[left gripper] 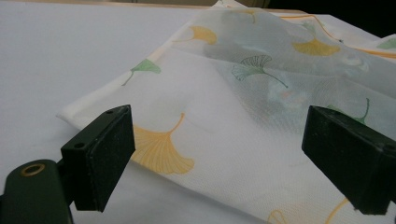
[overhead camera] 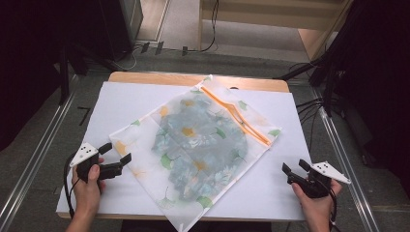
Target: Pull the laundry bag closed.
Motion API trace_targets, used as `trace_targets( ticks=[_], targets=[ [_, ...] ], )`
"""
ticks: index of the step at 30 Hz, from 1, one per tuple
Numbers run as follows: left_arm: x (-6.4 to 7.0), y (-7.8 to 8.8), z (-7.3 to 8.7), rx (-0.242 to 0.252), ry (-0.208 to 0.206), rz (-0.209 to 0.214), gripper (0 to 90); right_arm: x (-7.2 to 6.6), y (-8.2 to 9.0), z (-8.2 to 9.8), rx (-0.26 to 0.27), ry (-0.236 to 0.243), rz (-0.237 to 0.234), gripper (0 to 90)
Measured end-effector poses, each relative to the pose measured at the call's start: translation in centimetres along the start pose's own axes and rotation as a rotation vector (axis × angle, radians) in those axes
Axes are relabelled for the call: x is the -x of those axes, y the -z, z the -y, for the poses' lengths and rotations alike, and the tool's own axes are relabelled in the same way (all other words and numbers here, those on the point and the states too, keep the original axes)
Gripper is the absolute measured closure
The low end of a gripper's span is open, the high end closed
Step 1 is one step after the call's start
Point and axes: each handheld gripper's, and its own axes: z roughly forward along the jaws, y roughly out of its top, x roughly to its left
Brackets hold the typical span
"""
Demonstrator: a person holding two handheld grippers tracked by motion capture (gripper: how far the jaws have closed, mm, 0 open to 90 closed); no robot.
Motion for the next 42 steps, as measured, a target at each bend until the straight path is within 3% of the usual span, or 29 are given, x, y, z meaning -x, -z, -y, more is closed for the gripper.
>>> trace_targets(
  ticks=[3, 10, 16, 17, 21, 23, 28, 34, 37, 42],
  targets=[
    [0.2, 0.2, 0.0, -0.003, -0.009, -0.012, 12.6, 0.0, 0.0, -0.2, 0.002, -0.001, 0.018, 35.6],
    [0.3, 0.5, 0.0, 0.007, 0.015, -0.011, 13.9, -0.4, -0.2, -0.8, 0.011, -0.003, 0.033, 41.7],
    [1.0, 0.1, -0.1, -0.006, 0.001, 0.006, 14.0, -1.0, -0.5, -1.1, 0.012, 0.009, 0.042, 39.0],
    [1.4, -0.1, -0.2, -0.008, 0.004, 0.036, 14.0, -1.3, -0.7, -1.2, 0.011, 0.021, 0.036, 41.5],
    [2.2, -0.4, -0.2, -0.017, -0.002, 0.055, 14.1, -1.5, -0.9, -1.4, 0.000, 0.024, 0.018, 40.8],
    [3.1, -0.8, -0.3, -0.031, -0.029, 0.072, 14.1, -1.7, -1.3, -1.7, -0.005, 0.017, 0.002, 39.3],
    [4.2, -1.6, -0.2, -0.052, -0.049, 0.080, 14.3, -2.1, -2.0, -2.2, -0.006, 0.016, -0.002, 38.1],
    [4.6, -1.9, -0.2, -0.064, -0.052, 0.088, 14.4, -2.8, -2.8, -2.6, -0.010, 0.052, -0.007, 38.3],
    [4.6, -2.1, -0.3, -0.064, -0.036, 0.093, 14.5, -2.7, -3.2, -2.9, -0.004, 0.046, -0.007, 37.9],
    [4.9, -2.6, -0.3, -0.077, -0.049, 0.095, 14.5, -2.4, -3.8, -2.9, -0.013, 0.033, -0.009, 37.8]
  ],
)
